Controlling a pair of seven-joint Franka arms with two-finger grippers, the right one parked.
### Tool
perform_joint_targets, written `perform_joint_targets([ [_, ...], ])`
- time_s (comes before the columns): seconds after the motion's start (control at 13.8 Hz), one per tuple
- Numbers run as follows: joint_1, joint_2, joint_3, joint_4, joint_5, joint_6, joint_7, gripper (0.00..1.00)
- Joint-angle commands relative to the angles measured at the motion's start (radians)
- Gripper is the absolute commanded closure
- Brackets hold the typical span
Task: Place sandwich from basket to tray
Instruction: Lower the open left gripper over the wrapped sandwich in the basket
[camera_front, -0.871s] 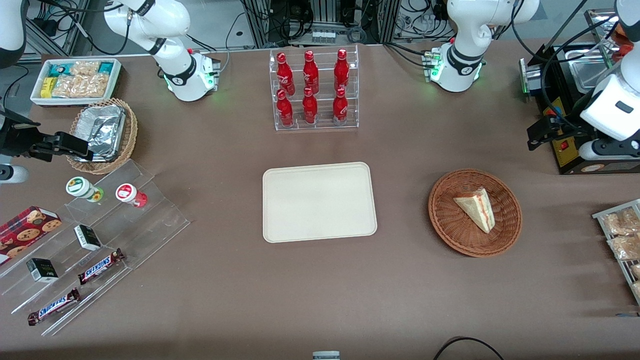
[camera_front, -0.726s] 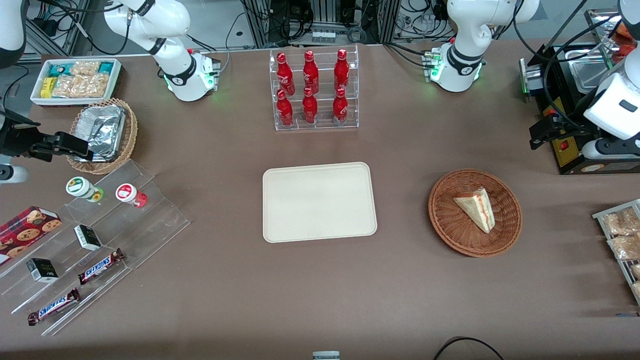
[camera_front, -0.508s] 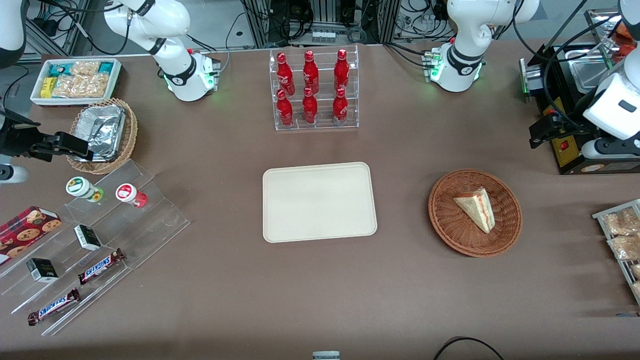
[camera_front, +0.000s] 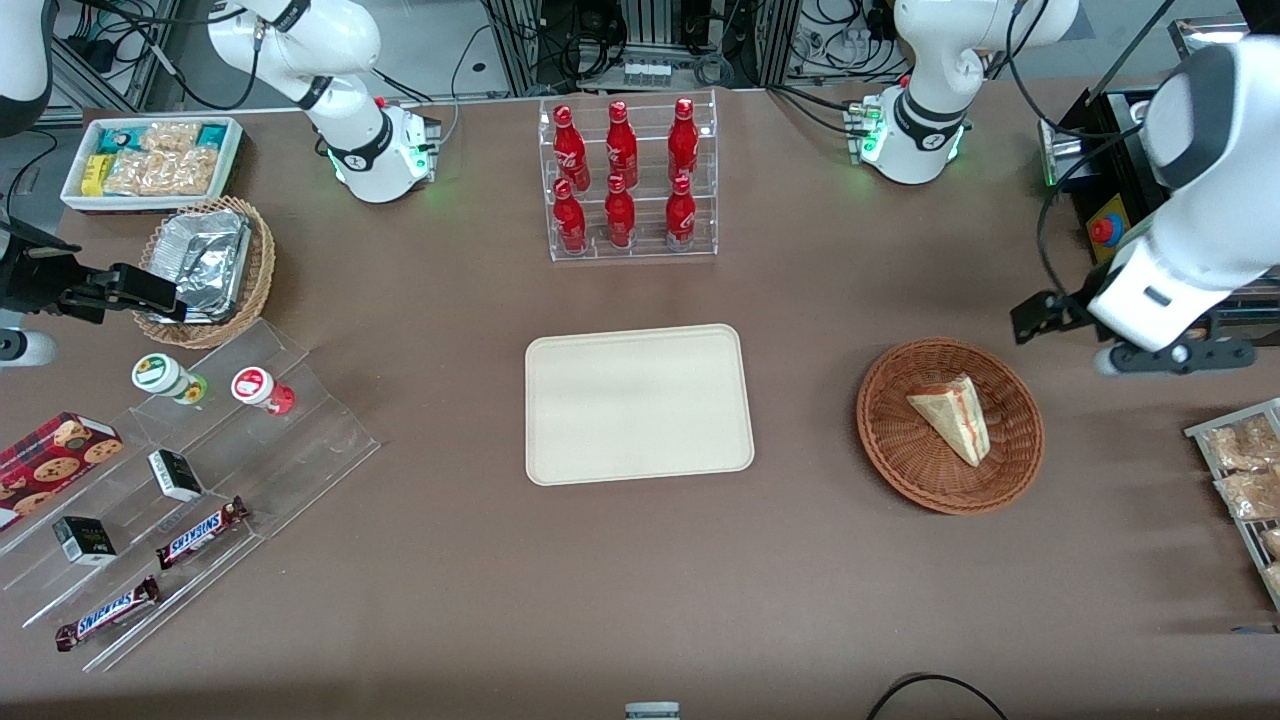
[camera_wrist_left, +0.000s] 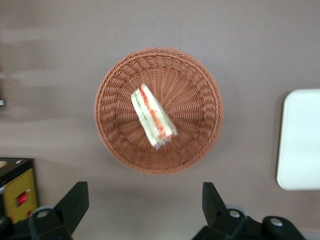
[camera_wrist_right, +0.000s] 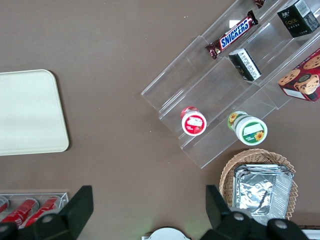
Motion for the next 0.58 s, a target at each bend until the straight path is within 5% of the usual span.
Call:
perform_joint_targets([
  [0.0,-0.010,-0.025,0.005,-0.136,0.009,0.155,-0.131,0.00],
  [0.51,-0.011,0.004,0.004,-0.363,0.007,0.517,-0.372,0.00],
])
